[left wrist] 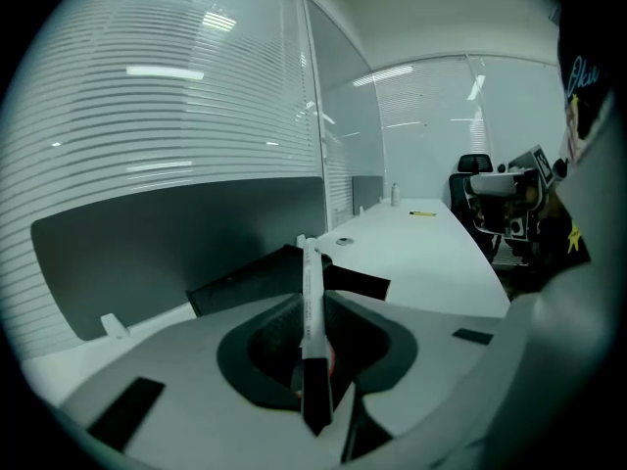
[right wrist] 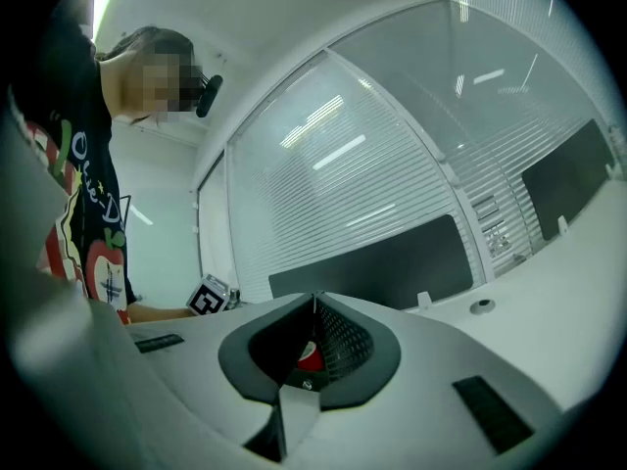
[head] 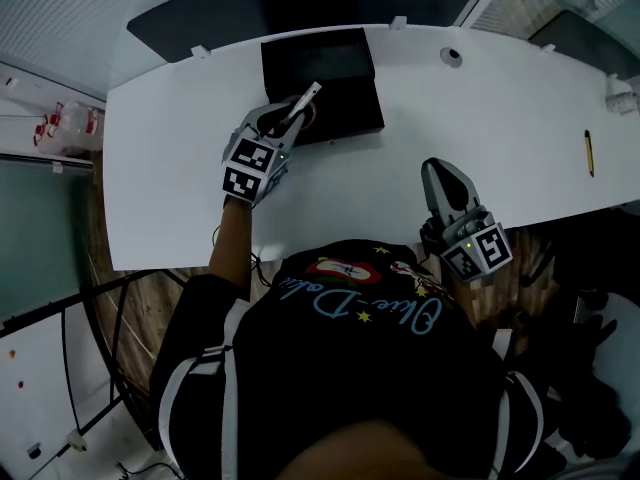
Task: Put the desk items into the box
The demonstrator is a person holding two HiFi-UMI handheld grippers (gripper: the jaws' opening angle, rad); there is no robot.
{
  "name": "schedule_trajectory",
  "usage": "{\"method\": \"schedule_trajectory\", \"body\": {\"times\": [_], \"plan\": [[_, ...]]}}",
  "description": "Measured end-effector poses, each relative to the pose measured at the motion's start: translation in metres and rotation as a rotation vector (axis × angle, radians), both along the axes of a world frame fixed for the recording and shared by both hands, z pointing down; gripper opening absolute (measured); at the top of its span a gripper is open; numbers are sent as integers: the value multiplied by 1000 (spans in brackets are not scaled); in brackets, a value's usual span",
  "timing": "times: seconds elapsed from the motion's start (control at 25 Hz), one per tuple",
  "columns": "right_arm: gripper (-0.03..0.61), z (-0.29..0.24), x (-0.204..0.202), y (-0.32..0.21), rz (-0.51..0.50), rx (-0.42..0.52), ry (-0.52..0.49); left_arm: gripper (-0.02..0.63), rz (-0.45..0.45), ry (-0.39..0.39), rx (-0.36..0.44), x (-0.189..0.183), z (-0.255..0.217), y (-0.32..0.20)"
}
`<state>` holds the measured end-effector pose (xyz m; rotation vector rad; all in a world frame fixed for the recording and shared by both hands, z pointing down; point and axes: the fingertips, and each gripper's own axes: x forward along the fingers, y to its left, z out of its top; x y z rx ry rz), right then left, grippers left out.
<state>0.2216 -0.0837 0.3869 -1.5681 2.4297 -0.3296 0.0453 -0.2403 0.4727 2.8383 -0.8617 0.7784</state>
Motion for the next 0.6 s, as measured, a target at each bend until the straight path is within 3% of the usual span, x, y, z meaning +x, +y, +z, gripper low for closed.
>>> {"method": "schedule_trajectory", "body": {"times": [0.6], "plan": [[12, 6, 38, 41, 195, -37, 11, 89, 219, -104, -44, 64, 48, 15]]}}
